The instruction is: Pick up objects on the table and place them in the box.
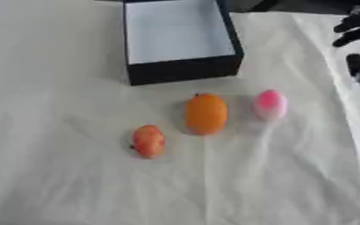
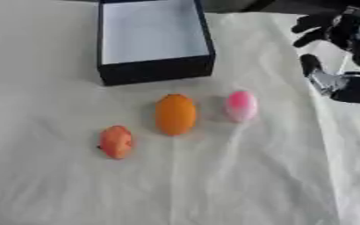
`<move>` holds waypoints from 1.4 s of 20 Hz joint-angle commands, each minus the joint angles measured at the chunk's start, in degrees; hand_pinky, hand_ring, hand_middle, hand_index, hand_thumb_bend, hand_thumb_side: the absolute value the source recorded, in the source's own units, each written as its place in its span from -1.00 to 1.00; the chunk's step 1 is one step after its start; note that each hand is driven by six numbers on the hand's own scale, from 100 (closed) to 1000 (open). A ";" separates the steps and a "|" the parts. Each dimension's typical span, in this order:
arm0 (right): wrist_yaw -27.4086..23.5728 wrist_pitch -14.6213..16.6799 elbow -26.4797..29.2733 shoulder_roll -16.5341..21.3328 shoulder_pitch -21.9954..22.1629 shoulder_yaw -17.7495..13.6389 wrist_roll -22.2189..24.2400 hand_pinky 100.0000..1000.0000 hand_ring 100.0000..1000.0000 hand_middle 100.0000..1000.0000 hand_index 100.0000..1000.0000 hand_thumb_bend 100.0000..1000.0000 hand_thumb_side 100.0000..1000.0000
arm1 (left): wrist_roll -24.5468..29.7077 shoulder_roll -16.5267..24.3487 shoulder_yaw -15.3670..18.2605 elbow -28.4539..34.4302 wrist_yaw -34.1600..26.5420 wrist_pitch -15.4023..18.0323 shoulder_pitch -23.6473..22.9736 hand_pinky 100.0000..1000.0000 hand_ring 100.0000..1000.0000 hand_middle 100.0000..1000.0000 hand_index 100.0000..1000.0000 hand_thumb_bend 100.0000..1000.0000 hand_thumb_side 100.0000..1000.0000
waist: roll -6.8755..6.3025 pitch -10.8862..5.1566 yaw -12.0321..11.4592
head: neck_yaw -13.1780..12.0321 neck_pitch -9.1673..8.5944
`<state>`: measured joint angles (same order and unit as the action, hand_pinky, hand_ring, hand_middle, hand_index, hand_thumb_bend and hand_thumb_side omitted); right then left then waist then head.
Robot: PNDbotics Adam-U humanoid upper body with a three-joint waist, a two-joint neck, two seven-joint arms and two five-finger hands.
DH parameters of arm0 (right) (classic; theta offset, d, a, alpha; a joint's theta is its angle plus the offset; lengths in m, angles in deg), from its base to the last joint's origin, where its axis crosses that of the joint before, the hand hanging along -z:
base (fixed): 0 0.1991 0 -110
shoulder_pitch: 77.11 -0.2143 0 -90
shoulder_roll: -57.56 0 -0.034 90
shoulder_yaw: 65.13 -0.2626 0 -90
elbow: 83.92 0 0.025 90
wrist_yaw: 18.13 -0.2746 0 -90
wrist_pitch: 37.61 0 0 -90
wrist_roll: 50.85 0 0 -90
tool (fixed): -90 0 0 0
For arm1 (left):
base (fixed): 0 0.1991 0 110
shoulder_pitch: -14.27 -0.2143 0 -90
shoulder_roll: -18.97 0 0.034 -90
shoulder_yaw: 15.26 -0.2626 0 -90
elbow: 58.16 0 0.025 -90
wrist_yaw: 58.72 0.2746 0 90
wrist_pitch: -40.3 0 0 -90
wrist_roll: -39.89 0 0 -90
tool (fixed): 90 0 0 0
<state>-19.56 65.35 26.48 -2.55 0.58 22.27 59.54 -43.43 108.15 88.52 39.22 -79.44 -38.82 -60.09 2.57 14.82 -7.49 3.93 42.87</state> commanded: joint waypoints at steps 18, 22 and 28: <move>14.25 5.02 -7.86 4.42 -14.17 10.71 13.63 0.75 0.57 0.63 0.81 -1.00 -0.66 | 0.22 2.50 0.30 0.18 0.82 0.35 -0.64 0.71 0.58 0.51 0.57 -1.00 0.22 | 1.00 -2.64 0.13 | 1.74 1.25; 17.28 3.07 -11.06 0.77 -16.13 12.72 15.27 0.75 0.56 0.61 0.80 -1.00 -0.63 | 0.33 2.47 0.23 0.11 0.87 0.30 -0.69 0.71 0.58 0.51 0.57 -1.00 0.22 | 1.06 -2.71 0.13 | 1.85 1.25; 20.17 1.76 -11.85 -2.26 -15.68 14.74 16.46 0.77 0.56 0.62 0.80 -1.00 -0.66 | 0.42 2.33 0.19 0.08 0.94 0.28 -0.66 0.71 0.58 0.51 0.57 -1.00 0.22 | 0.98 -2.50 0.02 | 1.88 1.25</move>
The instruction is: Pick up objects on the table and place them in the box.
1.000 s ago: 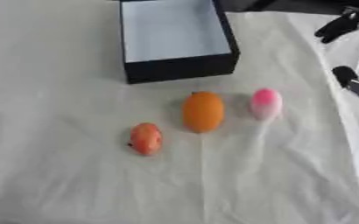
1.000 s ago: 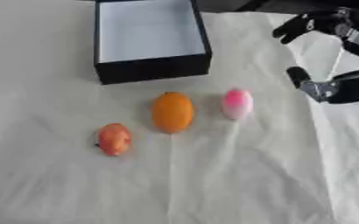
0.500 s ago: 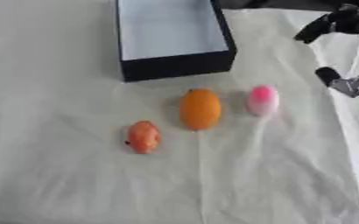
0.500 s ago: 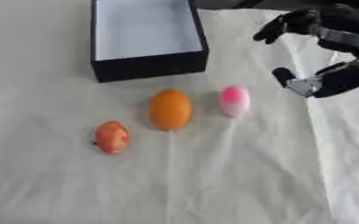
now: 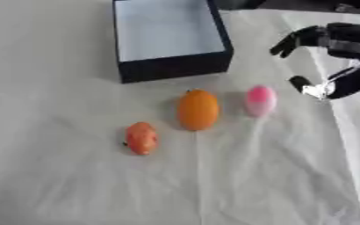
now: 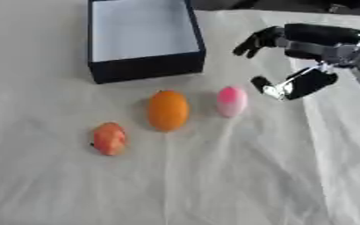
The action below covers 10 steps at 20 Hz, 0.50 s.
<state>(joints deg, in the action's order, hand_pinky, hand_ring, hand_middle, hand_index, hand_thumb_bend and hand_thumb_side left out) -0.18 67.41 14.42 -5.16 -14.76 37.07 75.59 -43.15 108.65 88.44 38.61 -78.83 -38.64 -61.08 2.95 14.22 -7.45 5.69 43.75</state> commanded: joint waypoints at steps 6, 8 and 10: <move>1.71 -0.56 0.89 -1.29 0.74 0.51 0.30 0.79 0.58 0.65 0.82 -1.00 -0.69 | 0.30 1.81 0.18 0.57 0.47 0.19 0.20 0.71 0.59 0.51 0.57 -1.00 0.22 | 0.45 -1.78 0.10 | 0.20 0.37; 2.09 -0.79 1.08 -1.86 0.93 0.43 -0.22 0.78 0.58 0.66 0.82 -1.00 -0.70 | 0.29 1.82 0.19 0.54 0.49 0.21 0.15 0.71 0.59 0.51 0.57 -1.00 0.22 | 0.43 -1.78 0.16 | 0.14 0.37; 2.93 -1.23 1.12 -2.45 0.94 0.36 -1.38 0.78 0.58 0.66 0.84 -1.00 -0.69 | 0.34 1.83 0.14 0.52 0.52 0.22 0.13 0.71 0.59 0.51 0.57 -1.00 0.22 | 0.43 -1.78 0.19 | 0.08 0.28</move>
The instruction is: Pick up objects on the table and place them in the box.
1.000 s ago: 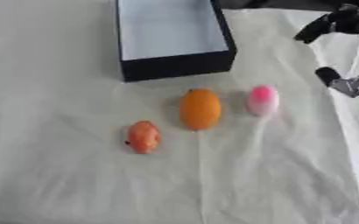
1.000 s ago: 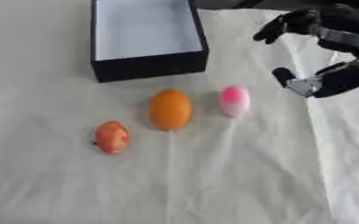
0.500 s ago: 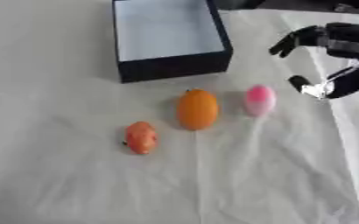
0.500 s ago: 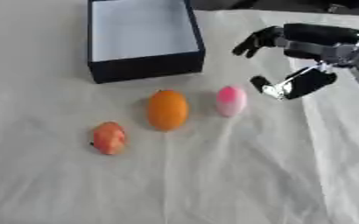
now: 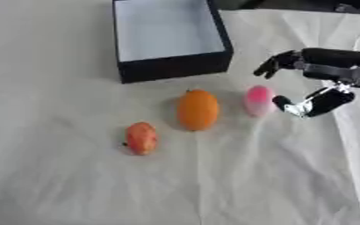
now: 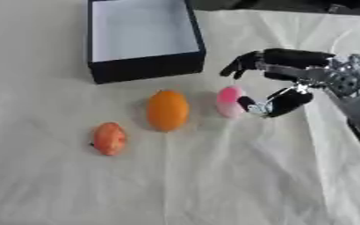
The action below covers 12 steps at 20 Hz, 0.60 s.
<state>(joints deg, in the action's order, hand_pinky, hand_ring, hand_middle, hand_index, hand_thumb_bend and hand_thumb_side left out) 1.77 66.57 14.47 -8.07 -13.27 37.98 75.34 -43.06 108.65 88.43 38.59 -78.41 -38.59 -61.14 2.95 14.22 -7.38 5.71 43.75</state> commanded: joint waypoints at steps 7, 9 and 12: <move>6.71 -3.41 0.00 -1.70 -0.70 0.77 -7.90 0.78 0.58 0.64 0.84 -1.00 -0.63 | 0.36 1.83 0.06 0.50 0.07 0.13 0.17 0.71 0.59 0.51 0.57 -1.00 0.22 | 0.41 -1.74 0.09 | 0.13 -0.25; 7.76 -3.78 -0.83 -2.34 -0.85 1.41 -8.20 0.78 0.58 0.64 0.84 -1.00 -0.62 | 0.42 1.81 0.04 0.50 0.05 0.15 0.19 0.72 0.59 0.51 0.57 -1.00 0.22 | 0.37 -1.70 0.05 | 0.22 -0.25; 8.93 -3.43 -1.71 -2.87 -0.91 2.04 -7.55 0.79 0.60 0.65 0.85 -1.00 -0.60 | 0.46 1.76 0.02 0.49 0.02 0.17 0.22 0.72 0.59 0.51 0.57 -1.00 0.22 | 0.31 -1.60 -0.01 | 0.32 -0.14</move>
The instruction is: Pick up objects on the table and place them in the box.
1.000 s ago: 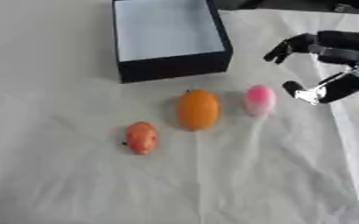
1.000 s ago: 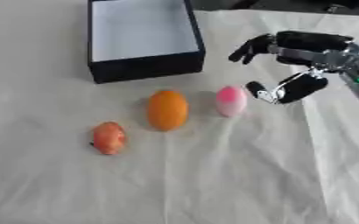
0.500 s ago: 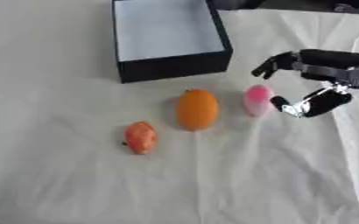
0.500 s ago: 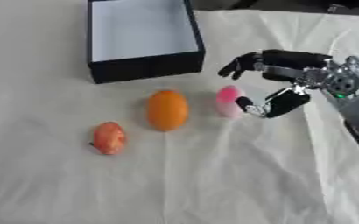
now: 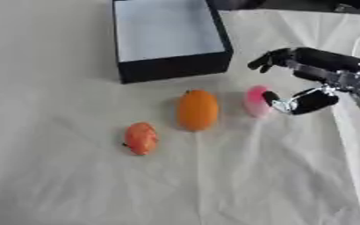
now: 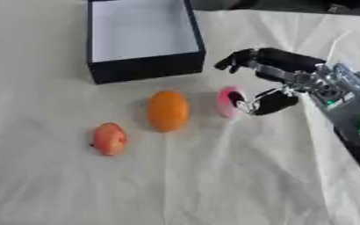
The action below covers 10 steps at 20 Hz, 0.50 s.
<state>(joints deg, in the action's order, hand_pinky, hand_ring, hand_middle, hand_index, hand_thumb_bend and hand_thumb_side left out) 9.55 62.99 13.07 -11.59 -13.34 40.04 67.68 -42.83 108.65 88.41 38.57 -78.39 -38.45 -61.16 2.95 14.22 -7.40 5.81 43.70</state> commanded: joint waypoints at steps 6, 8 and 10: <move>0.64 0.95 -1.55 0.52 -0.90 -0.09 3.08 0.82 0.55 0.58 0.86 -1.00 -0.39 | 0.43 1.79 -0.07 0.45 -0.02 0.04 0.17 0.72 0.59 0.52 0.57 -1.00 0.23 | 0.33 -1.55 0.05 | 0.31 0.12; 0.66 0.55 -1.94 0.55 -1.12 -0.35 2.79 0.82 0.55 0.58 0.85 -1.00 -0.32 | 0.54 1.80 -0.13 0.45 -0.06 0.08 0.17 0.72 0.59 0.52 0.57 -1.00 0.23 | 0.33 -1.57 0.06 | 0.39 0.05; 1.23 0.22 -2.59 0.47 -1.26 -0.52 2.08 0.82 0.56 0.58 0.84 -1.00 -0.30 | 0.62 1.79 -0.14 0.46 -0.13 0.10 0.20 0.72 0.59 0.52 0.57 -1.00 0.23 | 0.32 -1.58 0.04 | 0.45 -0.07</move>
<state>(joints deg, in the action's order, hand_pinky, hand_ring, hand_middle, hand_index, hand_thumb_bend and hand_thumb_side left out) 10.48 63.42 10.52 -12.06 -13.83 40.46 70.05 -42.46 108.65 88.19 38.27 -78.39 -38.48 -61.18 2.95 14.22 -7.40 6.15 43.71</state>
